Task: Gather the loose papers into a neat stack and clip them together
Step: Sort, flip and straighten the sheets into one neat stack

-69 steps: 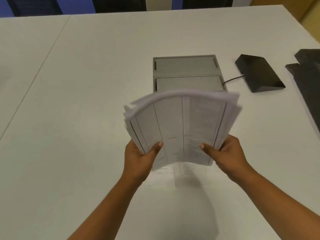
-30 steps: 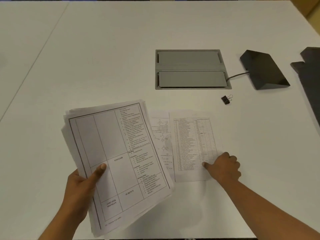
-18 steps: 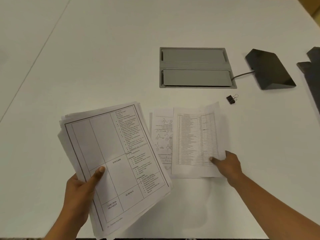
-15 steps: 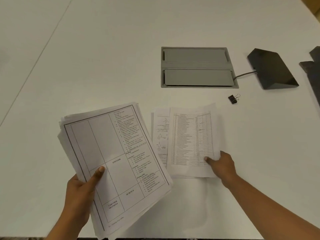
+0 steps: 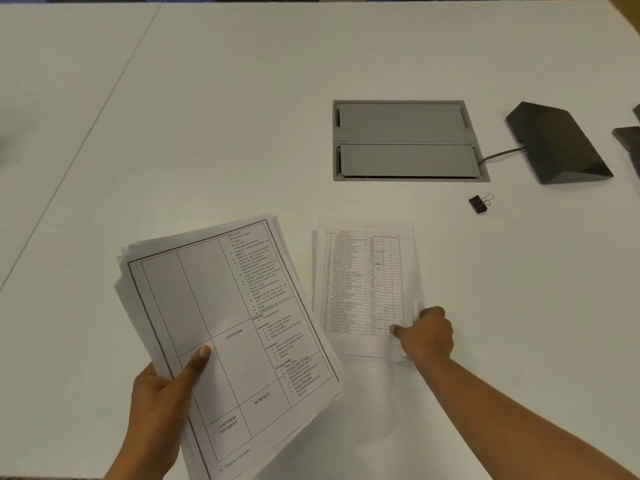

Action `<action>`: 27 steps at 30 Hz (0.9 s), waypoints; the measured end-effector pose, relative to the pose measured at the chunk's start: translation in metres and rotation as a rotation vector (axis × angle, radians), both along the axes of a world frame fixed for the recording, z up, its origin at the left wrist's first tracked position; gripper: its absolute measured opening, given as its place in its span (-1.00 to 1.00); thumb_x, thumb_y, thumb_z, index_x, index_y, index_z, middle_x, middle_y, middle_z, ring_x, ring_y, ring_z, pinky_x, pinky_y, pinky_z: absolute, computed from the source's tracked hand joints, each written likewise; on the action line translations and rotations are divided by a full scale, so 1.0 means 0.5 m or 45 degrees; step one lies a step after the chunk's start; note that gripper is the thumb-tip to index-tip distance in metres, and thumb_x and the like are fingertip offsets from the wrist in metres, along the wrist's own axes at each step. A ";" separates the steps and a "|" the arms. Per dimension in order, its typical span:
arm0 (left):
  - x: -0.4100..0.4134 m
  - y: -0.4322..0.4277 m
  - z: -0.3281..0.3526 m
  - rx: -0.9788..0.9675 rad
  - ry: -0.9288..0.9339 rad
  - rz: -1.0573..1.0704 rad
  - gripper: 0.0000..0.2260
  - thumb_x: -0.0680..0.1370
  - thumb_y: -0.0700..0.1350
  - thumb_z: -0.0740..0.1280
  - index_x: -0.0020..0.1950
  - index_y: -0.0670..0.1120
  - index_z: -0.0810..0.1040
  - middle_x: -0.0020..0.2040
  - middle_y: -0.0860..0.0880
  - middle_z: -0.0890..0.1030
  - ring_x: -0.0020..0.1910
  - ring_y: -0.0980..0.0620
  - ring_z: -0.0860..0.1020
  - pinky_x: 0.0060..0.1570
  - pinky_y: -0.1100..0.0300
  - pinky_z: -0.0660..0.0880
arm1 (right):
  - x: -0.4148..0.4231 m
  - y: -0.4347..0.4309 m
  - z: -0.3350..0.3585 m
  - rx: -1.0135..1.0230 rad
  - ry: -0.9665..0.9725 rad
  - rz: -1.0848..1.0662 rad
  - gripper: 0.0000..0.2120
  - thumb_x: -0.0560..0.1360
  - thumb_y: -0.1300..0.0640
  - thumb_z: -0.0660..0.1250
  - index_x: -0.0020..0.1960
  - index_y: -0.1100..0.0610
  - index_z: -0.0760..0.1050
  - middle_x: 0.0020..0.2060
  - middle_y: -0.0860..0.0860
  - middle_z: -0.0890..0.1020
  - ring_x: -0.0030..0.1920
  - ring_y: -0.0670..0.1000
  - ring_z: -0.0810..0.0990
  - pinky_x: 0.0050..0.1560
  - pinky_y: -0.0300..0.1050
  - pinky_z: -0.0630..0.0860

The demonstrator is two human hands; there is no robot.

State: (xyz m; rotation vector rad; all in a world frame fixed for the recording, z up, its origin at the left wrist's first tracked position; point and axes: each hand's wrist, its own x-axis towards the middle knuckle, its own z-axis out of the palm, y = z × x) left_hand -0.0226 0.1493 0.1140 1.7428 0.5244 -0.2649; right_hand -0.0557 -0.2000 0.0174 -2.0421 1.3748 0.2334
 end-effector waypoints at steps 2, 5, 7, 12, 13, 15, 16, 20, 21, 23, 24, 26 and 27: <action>0.000 -0.002 0.002 -0.012 0.006 -0.004 -0.72 0.52 -0.08 0.41 0.21 -0.10 0.58 0.03 -0.05 0.69 0.01 -0.13 0.65 0.07 -0.02 0.53 | 0.002 -0.005 0.001 0.002 -0.017 -0.013 -0.35 0.24 0.09 0.64 0.20 0.24 0.41 0.10 0.19 0.61 0.08 0.23 0.62 -0.03 0.00 0.55; 0.001 -0.005 0.002 -0.012 0.013 -0.005 -0.76 0.52 -0.09 0.41 0.18 -0.06 0.57 0.02 -0.04 0.69 0.00 -0.12 0.65 0.09 -0.05 0.53 | 0.001 -0.012 -0.003 0.006 -0.049 -0.051 -0.41 0.27 0.13 0.63 0.18 0.21 0.44 0.08 0.17 0.64 0.05 0.22 0.64 -0.03 -0.01 0.60; 0.002 -0.006 -0.002 -0.009 0.023 0.006 -0.73 0.51 -0.08 0.42 0.20 -0.08 0.58 0.03 -0.06 0.70 0.01 -0.14 0.65 0.12 -0.10 0.53 | -0.001 -0.017 -0.003 0.023 -0.037 -0.039 -0.55 0.31 0.11 0.59 0.10 0.19 0.51 -0.05 0.11 0.66 -0.06 0.19 0.66 -0.10 -0.03 0.61; 0.006 -0.008 -0.007 0.004 0.048 0.006 -0.68 0.51 -0.05 0.43 0.23 -0.11 0.57 0.05 -0.10 0.70 0.01 -0.19 0.66 0.11 -0.15 0.55 | -0.012 -0.043 -0.005 0.025 -0.121 0.010 -0.70 0.45 0.12 0.44 -0.34 0.18 0.40 -0.43 0.04 0.53 -0.40 0.07 0.50 -0.38 -0.19 0.36; 0.008 -0.009 -0.006 0.005 0.050 0.001 -0.67 0.50 -0.05 0.44 0.24 -0.11 0.57 0.05 -0.11 0.70 0.01 -0.19 0.66 0.11 -0.16 0.56 | -0.017 -0.052 -0.005 0.080 -0.175 -0.011 -0.71 0.45 0.12 0.44 -0.31 0.25 0.43 -0.40 0.10 0.57 -0.36 0.14 0.54 -0.34 -0.14 0.40; 0.012 -0.009 -0.005 0.008 0.049 -0.009 -0.65 0.49 -0.03 0.44 0.24 -0.12 0.58 0.05 -0.11 0.70 0.01 -0.19 0.67 0.10 -0.15 0.56 | -0.032 -0.070 0.009 0.186 -0.307 -0.026 -0.72 0.46 0.13 0.45 -0.17 0.36 0.52 -0.29 0.16 0.63 -0.27 0.20 0.59 -0.27 -0.10 0.47; 0.015 -0.010 -0.004 0.014 0.047 -0.010 -0.64 0.49 -0.03 0.44 0.24 -0.12 0.57 0.05 -0.12 0.70 0.01 -0.19 0.67 0.09 -0.13 0.56 | -0.041 -0.082 0.018 0.233 -0.359 -0.009 -0.74 0.47 0.14 0.45 -0.15 0.36 0.54 -0.29 0.13 0.63 -0.26 0.15 0.59 -0.26 -0.12 0.45; 0.026 -0.014 -0.004 0.020 0.047 -0.004 -0.65 0.53 -0.03 0.41 0.27 -0.15 0.54 0.06 -0.13 0.68 0.01 -0.20 0.65 0.04 -0.09 0.55 | -0.085 -0.123 0.079 0.415 -0.582 -0.009 -0.85 0.51 0.24 0.40 0.08 0.21 0.61 -0.16 -0.04 0.66 -0.15 -0.08 0.63 -0.18 -0.25 0.50; 0.029 -0.016 -0.005 0.019 0.050 -0.004 -0.66 0.54 -0.04 0.40 0.27 -0.15 0.54 0.05 -0.13 0.68 0.00 -0.20 0.64 0.03 -0.09 0.55 | -0.096 -0.134 0.092 0.465 -0.632 -0.052 -0.81 0.51 0.26 0.40 0.12 0.22 0.60 -0.11 0.01 0.68 -0.10 -0.04 0.65 -0.15 -0.21 0.53; 0.033 -0.022 -0.005 0.028 0.052 -0.008 -0.67 0.55 -0.05 0.39 0.26 -0.16 0.53 0.04 -0.14 0.67 -0.03 -0.19 0.64 0.01 -0.09 0.54 | -0.122 -0.152 0.113 0.565 -0.698 -0.117 -0.80 0.50 0.24 0.41 0.12 0.16 0.59 -0.04 0.03 0.70 0.00 0.06 0.67 -0.16 -0.20 0.59; 0.036 -0.026 -0.006 0.032 0.051 -0.010 -0.68 0.56 -0.05 0.38 0.26 -0.16 0.53 0.03 -0.14 0.67 -0.04 -0.19 0.64 0.00 -0.09 0.54 | -0.134 -0.156 0.127 0.614 -0.725 -0.127 -0.77 0.46 0.16 0.46 0.11 0.13 0.59 -0.04 0.01 0.71 0.02 0.07 0.69 -0.19 -0.23 0.61; 0.040 -0.039 -0.005 0.022 0.065 -0.027 -0.70 0.56 -0.06 0.38 0.23 -0.17 0.54 0.01 -0.14 0.67 -0.04 -0.20 0.64 -0.01 -0.09 0.55 | -0.155 -0.163 0.155 0.672 -0.782 -0.097 -0.41 0.19 -0.17 0.61 0.11 0.08 0.61 -0.04 -0.02 0.75 0.00 0.02 0.72 -0.21 -0.28 0.62; 0.041 -0.048 -0.005 0.013 0.075 -0.038 -0.71 0.55 -0.06 0.39 0.22 -0.17 0.55 0.00 -0.13 0.68 -0.04 -0.20 0.64 0.00 -0.08 0.55 | -0.163 -0.162 0.170 0.693 -0.808 -0.092 -0.22 0.02 -0.29 0.62 0.12 0.08 0.61 -0.02 -0.02 0.75 -0.01 -0.01 0.73 -0.19 -0.27 0.62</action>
